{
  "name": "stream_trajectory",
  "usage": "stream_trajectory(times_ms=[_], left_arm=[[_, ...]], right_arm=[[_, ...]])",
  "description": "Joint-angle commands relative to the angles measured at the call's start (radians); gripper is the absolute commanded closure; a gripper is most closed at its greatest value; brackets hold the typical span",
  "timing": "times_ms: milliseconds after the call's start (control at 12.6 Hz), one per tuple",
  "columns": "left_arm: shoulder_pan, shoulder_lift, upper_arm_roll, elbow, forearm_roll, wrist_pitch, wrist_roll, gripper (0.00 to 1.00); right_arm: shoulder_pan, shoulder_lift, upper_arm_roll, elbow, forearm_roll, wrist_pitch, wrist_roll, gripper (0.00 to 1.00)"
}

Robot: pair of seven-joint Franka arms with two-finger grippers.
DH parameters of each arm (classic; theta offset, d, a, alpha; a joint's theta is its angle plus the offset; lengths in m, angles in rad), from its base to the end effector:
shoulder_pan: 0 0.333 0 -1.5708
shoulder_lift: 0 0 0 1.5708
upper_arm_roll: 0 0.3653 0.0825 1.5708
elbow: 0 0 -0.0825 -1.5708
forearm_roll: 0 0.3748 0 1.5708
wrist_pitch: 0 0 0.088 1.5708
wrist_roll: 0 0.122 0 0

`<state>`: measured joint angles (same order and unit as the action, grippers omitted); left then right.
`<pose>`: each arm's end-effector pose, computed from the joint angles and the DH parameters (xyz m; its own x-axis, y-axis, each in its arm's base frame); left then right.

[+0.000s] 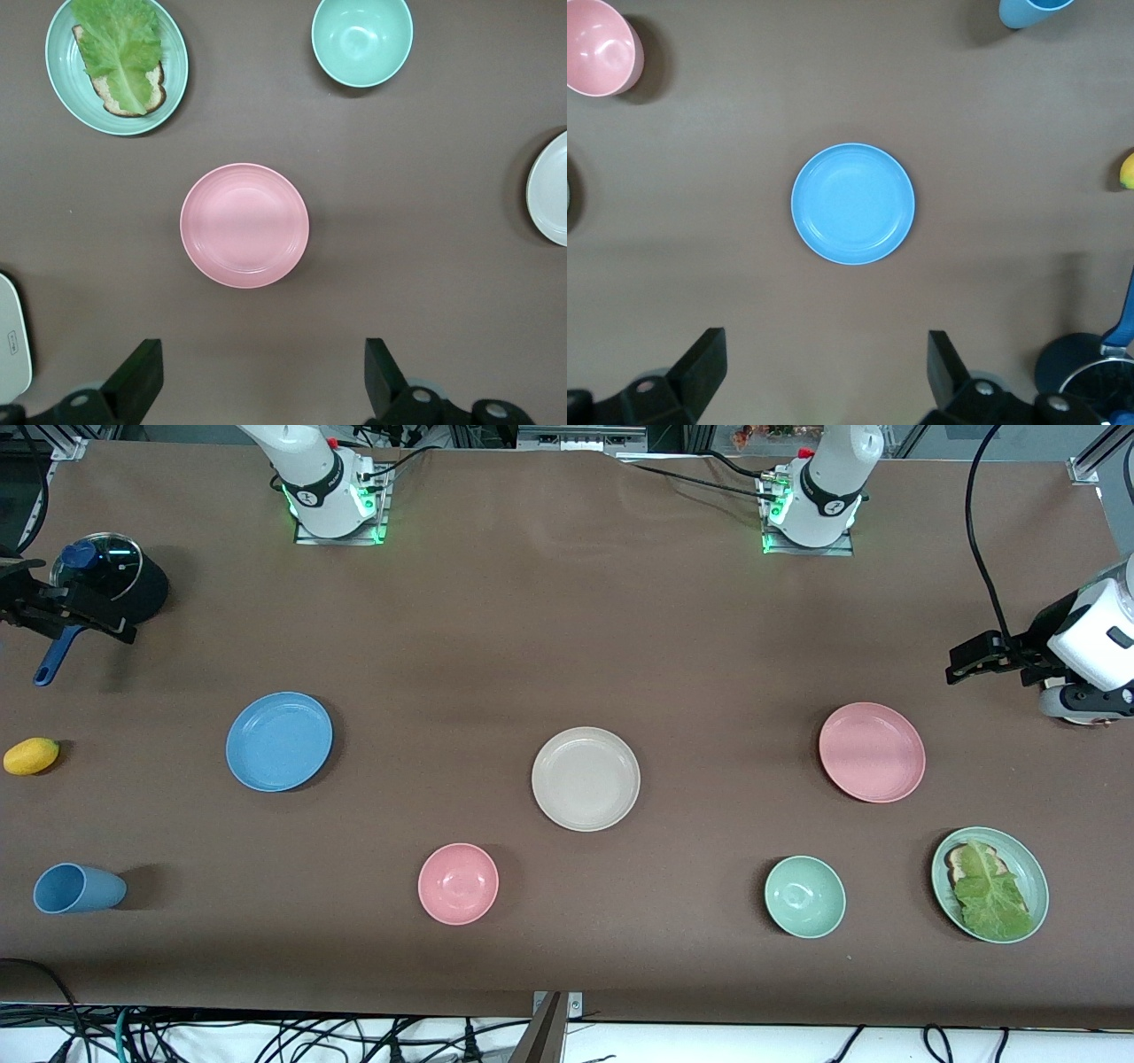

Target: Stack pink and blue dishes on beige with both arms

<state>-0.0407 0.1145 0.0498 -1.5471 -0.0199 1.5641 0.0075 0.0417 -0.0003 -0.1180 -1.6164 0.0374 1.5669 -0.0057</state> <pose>0.5801 0.0011 0.6048 0.9953 0.0017 -0.0971 0.0031 -0.9999 0.0149 0.5412 -0.0368 0.6377 0.9963 -0.0703 -0.0490 -0.0722 -0.9967 -0.0377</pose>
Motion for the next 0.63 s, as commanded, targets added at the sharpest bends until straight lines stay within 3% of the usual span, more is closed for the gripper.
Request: stream_trajectory(times_ms=[0, 554], left_arm=[[0.007, 0.01, -0.005, 0.001, 0.005, 0.005, -0.006, 0.0], [0.007, 0.016, -0.005, 0.002, 0.005, 0.007, -0.006, 0.0]], right_arm=[[-0.002, -0.032, 0.006, -0.03, -0.016, 0.004, 0.0, 0.0], [-0.002, -0.027, 0.001, -0.022, -0.014, -0.008, -0.007, 0.0]])
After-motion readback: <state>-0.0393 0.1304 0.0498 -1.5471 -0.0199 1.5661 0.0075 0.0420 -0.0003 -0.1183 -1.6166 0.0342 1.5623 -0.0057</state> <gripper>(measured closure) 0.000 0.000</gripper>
